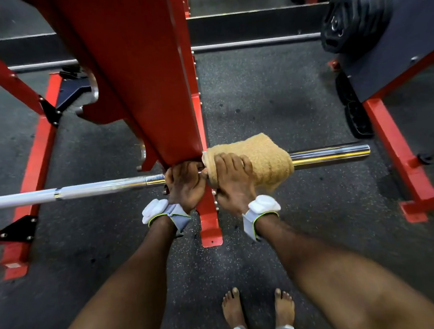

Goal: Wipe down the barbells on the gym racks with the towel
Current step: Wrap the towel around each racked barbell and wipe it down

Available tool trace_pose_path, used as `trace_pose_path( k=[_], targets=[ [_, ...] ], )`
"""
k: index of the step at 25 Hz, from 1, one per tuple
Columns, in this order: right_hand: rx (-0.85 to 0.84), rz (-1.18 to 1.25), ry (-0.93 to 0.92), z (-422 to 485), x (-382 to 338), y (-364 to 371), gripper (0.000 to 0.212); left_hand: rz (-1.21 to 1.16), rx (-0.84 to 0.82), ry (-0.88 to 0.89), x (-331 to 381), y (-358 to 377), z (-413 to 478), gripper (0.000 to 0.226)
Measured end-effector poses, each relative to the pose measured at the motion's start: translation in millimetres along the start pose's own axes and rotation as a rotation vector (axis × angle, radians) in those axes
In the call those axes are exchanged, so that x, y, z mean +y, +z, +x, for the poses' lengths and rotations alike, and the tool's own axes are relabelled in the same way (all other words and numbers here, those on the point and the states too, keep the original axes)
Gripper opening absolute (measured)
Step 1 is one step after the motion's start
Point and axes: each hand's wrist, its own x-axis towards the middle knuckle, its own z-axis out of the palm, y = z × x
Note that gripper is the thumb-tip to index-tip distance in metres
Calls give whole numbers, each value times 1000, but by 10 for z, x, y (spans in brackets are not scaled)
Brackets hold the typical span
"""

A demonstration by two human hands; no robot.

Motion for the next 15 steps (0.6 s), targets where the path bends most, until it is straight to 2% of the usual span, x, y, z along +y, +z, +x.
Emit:
trace_pose_path(
  k=[2,4,5,8,11,14,15],
  targets=[
    [19,-10,-104,95,197,-32,80,-18,-4,-8,-11,-14,-8,80],
    [-35,7,-250,161,530,-96,73,-30,3,-10,1,-26,-37,79],
    [-85,51,-266,190,707,-144,68,-36,14,0,2,-43,-46,77],
    [-257,139,-135,221,1091,-291,65,-50,41,18,-5,-20,-68,74],
    [-268,-43,-20,202,784,-314,54,-53,77,34,-17,31,-67,70],
    [-309,-46,31,386,448,-274,42,-61,118,55,-14,42,-71,69],
    [-377,-3,20,497,446,-241,40,-61,119,51,-13,39,-75,69]
  ],
)
